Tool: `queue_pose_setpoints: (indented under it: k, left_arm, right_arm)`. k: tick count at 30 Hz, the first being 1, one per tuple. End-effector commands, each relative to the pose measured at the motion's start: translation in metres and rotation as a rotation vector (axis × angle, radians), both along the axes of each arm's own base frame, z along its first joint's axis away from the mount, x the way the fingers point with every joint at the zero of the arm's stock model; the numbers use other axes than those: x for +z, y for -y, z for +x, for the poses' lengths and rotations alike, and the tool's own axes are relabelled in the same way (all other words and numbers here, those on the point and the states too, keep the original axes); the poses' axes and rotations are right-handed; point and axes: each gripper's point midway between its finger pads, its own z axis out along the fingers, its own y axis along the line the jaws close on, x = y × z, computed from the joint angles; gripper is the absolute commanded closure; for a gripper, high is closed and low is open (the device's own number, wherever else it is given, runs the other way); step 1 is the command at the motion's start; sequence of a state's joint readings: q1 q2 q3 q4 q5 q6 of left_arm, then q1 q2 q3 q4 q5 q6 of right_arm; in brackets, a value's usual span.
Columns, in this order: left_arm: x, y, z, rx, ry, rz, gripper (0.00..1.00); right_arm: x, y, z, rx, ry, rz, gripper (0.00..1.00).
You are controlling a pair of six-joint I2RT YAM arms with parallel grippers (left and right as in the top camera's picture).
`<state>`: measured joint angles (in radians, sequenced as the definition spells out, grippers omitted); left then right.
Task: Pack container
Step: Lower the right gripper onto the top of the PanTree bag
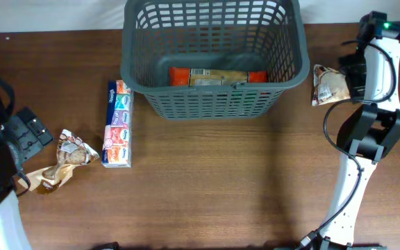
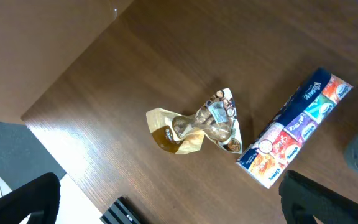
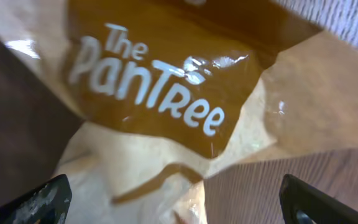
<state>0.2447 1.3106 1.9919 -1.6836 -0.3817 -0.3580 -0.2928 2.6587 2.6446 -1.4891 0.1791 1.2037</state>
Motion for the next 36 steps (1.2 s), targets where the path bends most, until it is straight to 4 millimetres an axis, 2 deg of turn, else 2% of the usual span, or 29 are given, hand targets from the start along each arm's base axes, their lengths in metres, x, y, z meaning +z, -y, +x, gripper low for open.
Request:
queue_pose_setpoints:
  k: [1,13,21,27,36]
  left_arm:
    - [0.003,-0.001,-0.003,-0.005,0.004,0.009,0.01]
    - [0.003,-0.001,-0.003,-0.005,0.004,0.009,0.01]
    - [0.003,-0.001,-0.003,-0.005,0.004,0.009,0.01]
    - [0.003,-0.001,-0.003,-0.005,0.004,0.009,0.01]
    - [0.003,-0.001,-0.003,-0.005,0.004,0.008,0.01]
  right_arm:
    - [-0.009,-0.002,-0.003,0.003,-0.022,-0.003,0.01]
    - [-0.019,-0.002,-0.005,0.001,-0.036,0.001,0.01]
    - [-0.034,-0.006,-0.038,-0.08,-0.161,0.038,0.01]
    - [-0.033,0.001,-0.055,-0.153,-0.204,0.05,0.01]
    - [-0.033,0.011,-0.058,-0.174,-0.199,0.05,0.01]
